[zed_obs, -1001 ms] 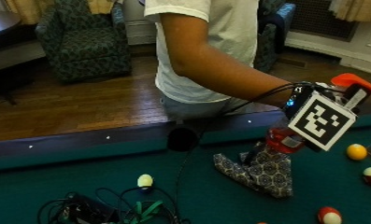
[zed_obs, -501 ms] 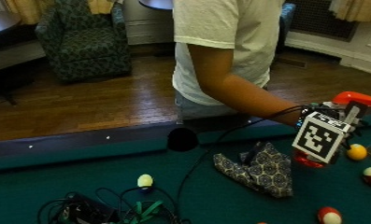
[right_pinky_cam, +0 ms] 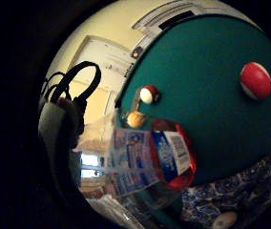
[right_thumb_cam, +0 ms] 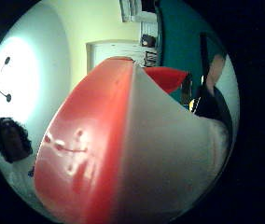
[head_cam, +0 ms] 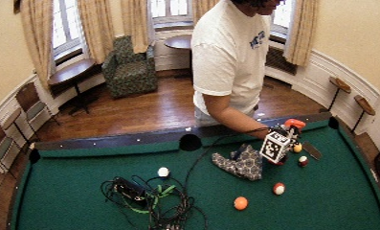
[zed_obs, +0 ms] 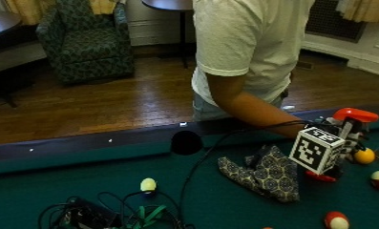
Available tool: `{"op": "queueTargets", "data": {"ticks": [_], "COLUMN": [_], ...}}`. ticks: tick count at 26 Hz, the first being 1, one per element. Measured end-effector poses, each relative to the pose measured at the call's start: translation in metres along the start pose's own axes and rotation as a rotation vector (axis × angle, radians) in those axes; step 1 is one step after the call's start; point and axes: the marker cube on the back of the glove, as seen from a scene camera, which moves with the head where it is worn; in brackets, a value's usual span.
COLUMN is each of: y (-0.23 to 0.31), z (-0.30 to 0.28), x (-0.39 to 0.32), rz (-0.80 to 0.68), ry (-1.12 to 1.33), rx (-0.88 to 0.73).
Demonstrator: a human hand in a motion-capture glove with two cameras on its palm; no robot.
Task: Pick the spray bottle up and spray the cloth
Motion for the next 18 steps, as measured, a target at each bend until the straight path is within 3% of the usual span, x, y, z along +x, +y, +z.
{"op": "queueTargets", "data": {"ticks": [18], "y": [-0.035], "z": [0.021], "x": [0.01], "rz": [-0.003], "ry": [0.025], "rx": [0.041]}}
